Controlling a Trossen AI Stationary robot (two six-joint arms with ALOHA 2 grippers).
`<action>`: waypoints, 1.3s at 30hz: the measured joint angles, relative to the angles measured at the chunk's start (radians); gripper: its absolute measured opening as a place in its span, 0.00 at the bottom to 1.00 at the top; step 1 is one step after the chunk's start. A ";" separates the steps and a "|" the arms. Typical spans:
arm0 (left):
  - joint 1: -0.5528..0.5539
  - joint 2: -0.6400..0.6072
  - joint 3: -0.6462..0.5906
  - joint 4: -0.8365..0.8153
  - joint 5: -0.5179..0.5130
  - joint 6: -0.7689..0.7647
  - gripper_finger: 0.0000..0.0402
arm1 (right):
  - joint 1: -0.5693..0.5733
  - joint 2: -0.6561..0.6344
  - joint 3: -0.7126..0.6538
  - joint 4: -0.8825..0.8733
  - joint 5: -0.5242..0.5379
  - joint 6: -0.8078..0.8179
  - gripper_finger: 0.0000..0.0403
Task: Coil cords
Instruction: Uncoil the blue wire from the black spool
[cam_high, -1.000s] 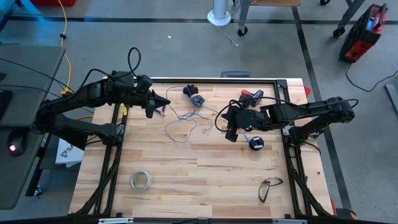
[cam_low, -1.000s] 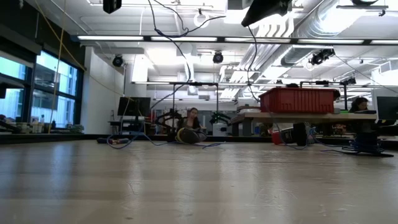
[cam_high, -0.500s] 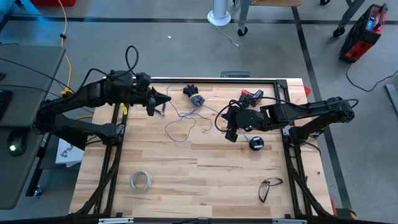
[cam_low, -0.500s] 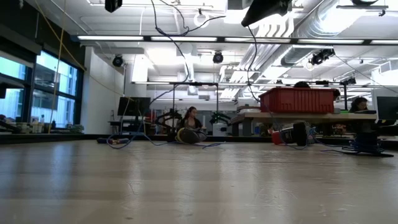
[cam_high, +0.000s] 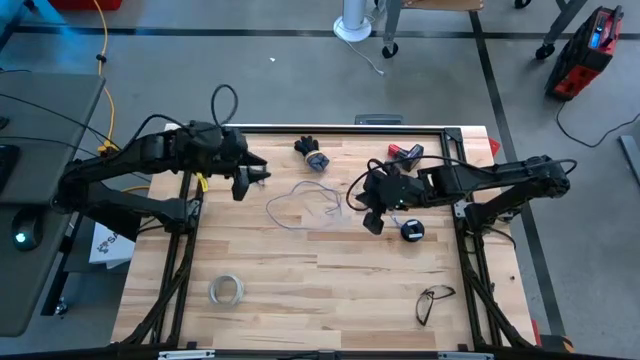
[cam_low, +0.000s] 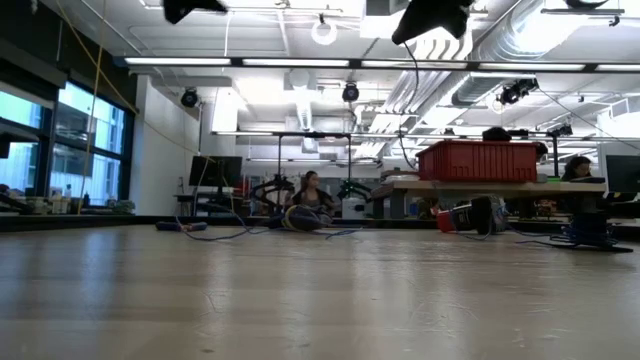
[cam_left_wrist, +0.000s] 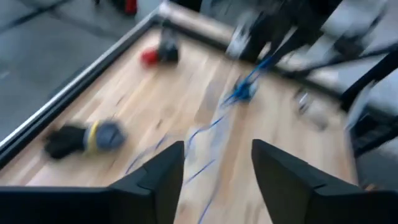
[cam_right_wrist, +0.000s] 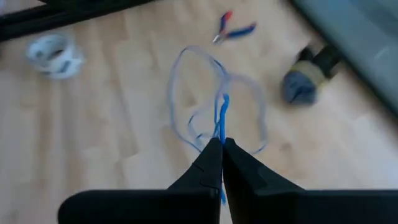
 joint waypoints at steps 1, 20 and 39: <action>-0.006 0.003 0.000 -0.035 -0.014 0.000 0.49 | -0.010 0.004 0.000 -0.004 -0.034 0.023 0.00; -0.320 0.175 -0.566 0.702 -0.055 -0.326 0.49 | -0.168 0.270 0.001 0.084 -0.526 -0.024 0.00; -0.350 0.423 -0.563 0.826 -0.170 -0.142 0.47 | -0.583 0.501 0.001 -0.052 -0.708 -0.149 0.00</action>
